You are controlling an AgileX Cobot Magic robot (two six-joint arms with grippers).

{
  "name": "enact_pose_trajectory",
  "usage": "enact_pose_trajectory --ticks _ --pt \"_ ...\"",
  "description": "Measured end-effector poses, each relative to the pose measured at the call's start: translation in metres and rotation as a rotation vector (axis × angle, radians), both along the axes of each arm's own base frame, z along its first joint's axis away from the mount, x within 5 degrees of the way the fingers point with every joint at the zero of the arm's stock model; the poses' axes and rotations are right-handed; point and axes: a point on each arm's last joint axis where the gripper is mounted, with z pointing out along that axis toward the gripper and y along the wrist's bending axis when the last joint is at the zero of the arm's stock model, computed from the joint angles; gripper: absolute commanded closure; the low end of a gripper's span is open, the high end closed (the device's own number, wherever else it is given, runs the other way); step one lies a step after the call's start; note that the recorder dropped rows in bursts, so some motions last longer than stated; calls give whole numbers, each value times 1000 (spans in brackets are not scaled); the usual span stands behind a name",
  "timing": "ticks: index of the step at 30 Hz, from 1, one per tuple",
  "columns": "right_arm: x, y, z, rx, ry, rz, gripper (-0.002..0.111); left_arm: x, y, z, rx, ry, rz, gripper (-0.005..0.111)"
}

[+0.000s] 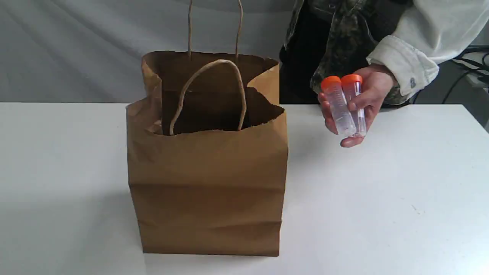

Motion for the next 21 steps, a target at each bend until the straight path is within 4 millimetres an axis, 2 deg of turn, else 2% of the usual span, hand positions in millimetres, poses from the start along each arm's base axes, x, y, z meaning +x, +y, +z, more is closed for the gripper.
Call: enact_pose_trajectory --ticks 2,5,10,13,17,19,21 --pt "19 9 -3 -23 59 106 79 0 0 0 0 0 0 107" --pt "47 16 -13 -51 94 166 79 0 0 0 0 0 0 107" --pt "100 25 -52 -102 178 218 79 0 0 0 0 0 0 107" --pt "124 31 -76 -80 238 249 79 0 0 0 2 0 0 107" --pt "146 42 -99 -48 215 352 79 0 0 0 2 0 0 107" --pt "159 44 -102 0 150 316 79 0 0 0 2 0 0 107" --pt "163 45 -101 13 109 300 74 0 0 0 2 0 0 107"
